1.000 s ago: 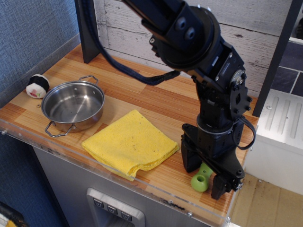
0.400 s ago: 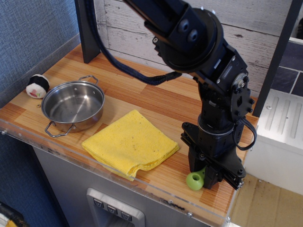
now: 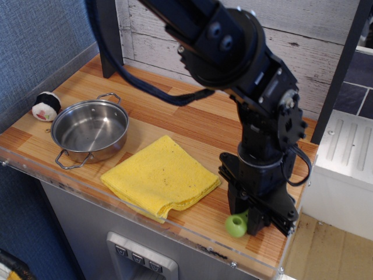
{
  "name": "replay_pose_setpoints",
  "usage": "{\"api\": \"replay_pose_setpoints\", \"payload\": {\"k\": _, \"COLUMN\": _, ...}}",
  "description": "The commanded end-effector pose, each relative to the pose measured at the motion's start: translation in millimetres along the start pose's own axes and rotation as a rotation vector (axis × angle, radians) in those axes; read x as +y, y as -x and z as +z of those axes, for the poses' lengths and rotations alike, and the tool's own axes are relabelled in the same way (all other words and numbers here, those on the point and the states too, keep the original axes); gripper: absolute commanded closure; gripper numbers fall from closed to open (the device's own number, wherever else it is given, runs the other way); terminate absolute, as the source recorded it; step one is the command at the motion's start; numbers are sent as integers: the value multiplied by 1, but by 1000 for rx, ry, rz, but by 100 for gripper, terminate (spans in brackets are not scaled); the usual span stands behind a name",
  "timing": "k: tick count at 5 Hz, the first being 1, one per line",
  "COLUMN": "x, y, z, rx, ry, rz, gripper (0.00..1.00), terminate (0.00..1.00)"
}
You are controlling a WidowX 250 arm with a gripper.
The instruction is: Move the spatula to the back of the table.
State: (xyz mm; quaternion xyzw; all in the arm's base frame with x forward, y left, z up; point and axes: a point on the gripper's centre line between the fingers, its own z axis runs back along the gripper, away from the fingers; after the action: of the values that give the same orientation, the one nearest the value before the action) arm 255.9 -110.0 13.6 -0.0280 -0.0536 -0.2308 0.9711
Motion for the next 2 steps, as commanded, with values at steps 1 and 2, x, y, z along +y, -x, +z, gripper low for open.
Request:
{"api": "replay_pose_setpoints", "payload": {"k": 1, "x": 27, "y": -11, "z": 41, "rx": -100, "ry": -34, "rz": -66, "gripper": 100, "terminate": 0}}
{"api": "replay_pose_setpoints", "payload": {"k": 2, "x": 47, "y": -24, "z": 52, "rx": -118, "ry": -37, "rz": -182, "gripper": 100, "terminate": 0}}
